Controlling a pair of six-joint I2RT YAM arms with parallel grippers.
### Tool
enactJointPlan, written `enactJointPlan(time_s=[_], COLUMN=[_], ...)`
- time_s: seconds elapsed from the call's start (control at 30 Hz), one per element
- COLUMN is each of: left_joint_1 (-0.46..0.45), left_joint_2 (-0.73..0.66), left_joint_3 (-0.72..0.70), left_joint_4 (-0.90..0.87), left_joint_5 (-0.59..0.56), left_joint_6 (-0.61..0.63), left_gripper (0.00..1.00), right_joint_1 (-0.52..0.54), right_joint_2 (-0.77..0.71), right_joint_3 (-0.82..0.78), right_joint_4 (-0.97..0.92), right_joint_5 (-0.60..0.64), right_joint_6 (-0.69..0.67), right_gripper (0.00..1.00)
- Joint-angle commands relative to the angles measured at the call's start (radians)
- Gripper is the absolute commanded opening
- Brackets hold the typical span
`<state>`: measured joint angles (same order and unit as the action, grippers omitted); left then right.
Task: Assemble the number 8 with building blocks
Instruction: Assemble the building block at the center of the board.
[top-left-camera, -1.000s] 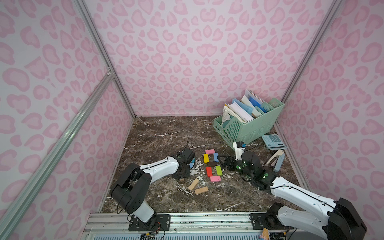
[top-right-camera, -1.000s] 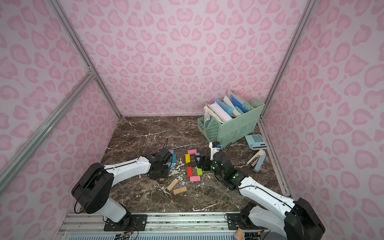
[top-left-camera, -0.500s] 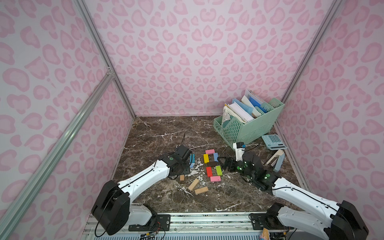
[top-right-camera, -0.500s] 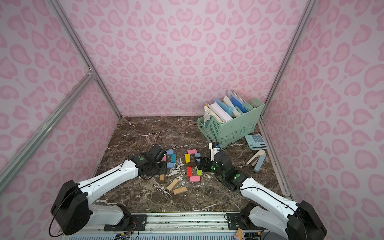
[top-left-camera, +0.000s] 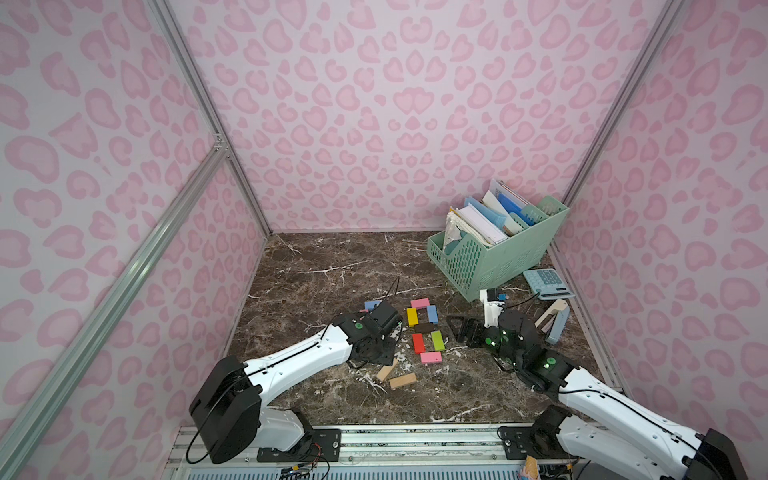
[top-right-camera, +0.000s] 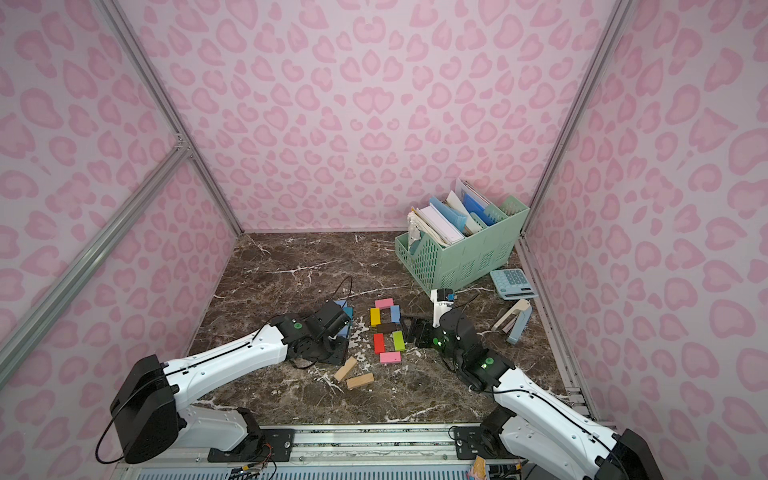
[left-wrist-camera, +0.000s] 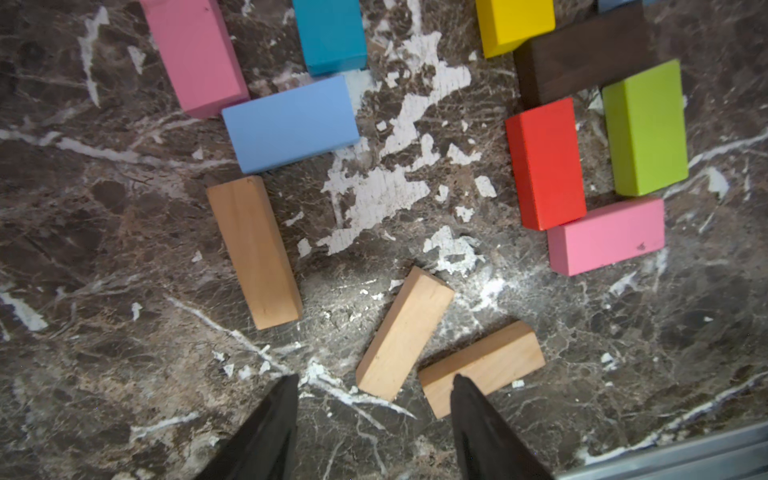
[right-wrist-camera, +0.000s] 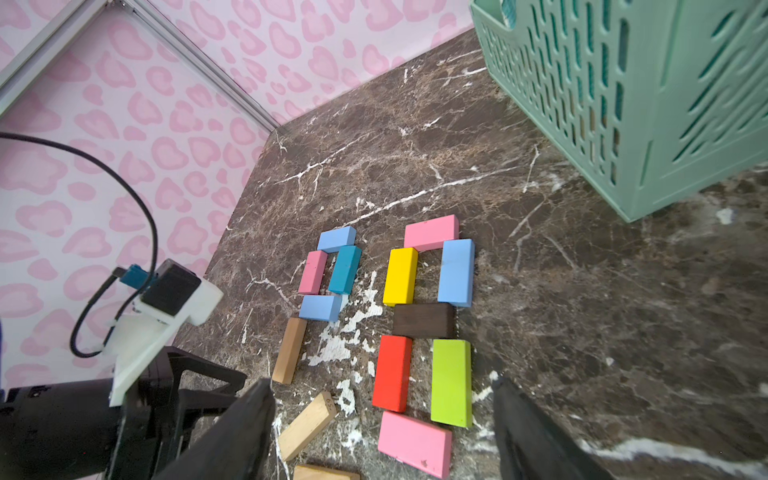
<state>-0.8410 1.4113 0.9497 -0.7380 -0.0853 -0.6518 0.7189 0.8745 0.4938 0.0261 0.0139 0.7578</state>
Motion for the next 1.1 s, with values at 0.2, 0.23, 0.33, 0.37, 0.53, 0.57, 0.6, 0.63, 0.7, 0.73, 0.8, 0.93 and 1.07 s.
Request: enactJointPlan(time_s=[0.2, 0.23, 0.33, 0.37, 0.53, 0.57, 0.6, 0.63, 0.7, 0.73, 0.8, 0.93, 1.07], left_joint_1=[-0.046, -0.047, -0.051, -0.053, -0.059, -0.059, -0.061, -0.06, -0.061, -0.062, -0.061, -0.061, -0.061], left_joint_2=[0.16, 0.171, 0.212, 0.222, 0.256, 0.259, 0.261, 0.264, 0.27, 0.275, 0.284, 0.307, 0.321], left_joint_3=[0.053, 0.056, 0.065, 0.067, 0.067, 0.067, 0.066, 0.066, 0.065, 0.065, 0.066, 0.076, 0.085], left_joint_4=[-0.022, -0.019, -0.015, -0.015, -0.009, -0.007, -0.004, -0.004, -0.003, -0.001, 0.0, -0.001, -0.003], left_joint_5=[-0.014, -0.014, -0.005, -0.003, 0.013, 0.014, 0.017, 0.018, 0.019, 0.019, 0.017, 0.007, -0.032], left_joint_6=[0.026, 0.026, 0.029, 0.029, 0.029, 0.028, 0.027, 0.026, 0.025, 0.023, 0.02, -0.003, -0.066], left_gripper=[0.53, 0.53, 0.49, 0.48, 0.46, 0.45, 0.45, 0.44, 0.42, 0.41, 0.38, 0.32, 0.22], right_joint_1=[-0.015, -0.016, -0.021, -0.022, -0.028, -0.029, -0.03, -0.031, -0.032, -0.032, -0.033, -0.036, -0.038], right_joint_2=[-0.034, -0.038, -0.047, -0.049, -0.06, -0.06, -0.061, -0.063, -0.065, -0.066, -0.07, -0.079, -0.091], right_joint_3=[-0.02, -0.021, -0.031, -0.033, -0.045, -0.048, -0.05, -0.053, -0.057, -0.06, -0.064, -0.069, -0.078], right_joint_4=[-0.016, -0.017, -0.02, -0.019, -0.019, -0.019, -0.017, -0.016, -0.015, -0.015, -0.014, -0.017, -0.023], right_joint_5=[0.013, 0.013, 0.013, 0.013, 0.01, 0.01, 0.01, 0.01, 0.009, 0.01, 0.009, 0.012, 0.016], right_joint_6=[-0.003, -0.002, -0.002, -0.001, 0.003, 0.003, 0.005, 0.006, 0.009, 0.01, 0.013, 0.014, 0.015], right_gripper=[0.83, 0.84, 0.84, 0.84, 0.83, 0.84, 0.83, 0.83, 0.83, 0.83, 0.83, 0.83, 0.83])
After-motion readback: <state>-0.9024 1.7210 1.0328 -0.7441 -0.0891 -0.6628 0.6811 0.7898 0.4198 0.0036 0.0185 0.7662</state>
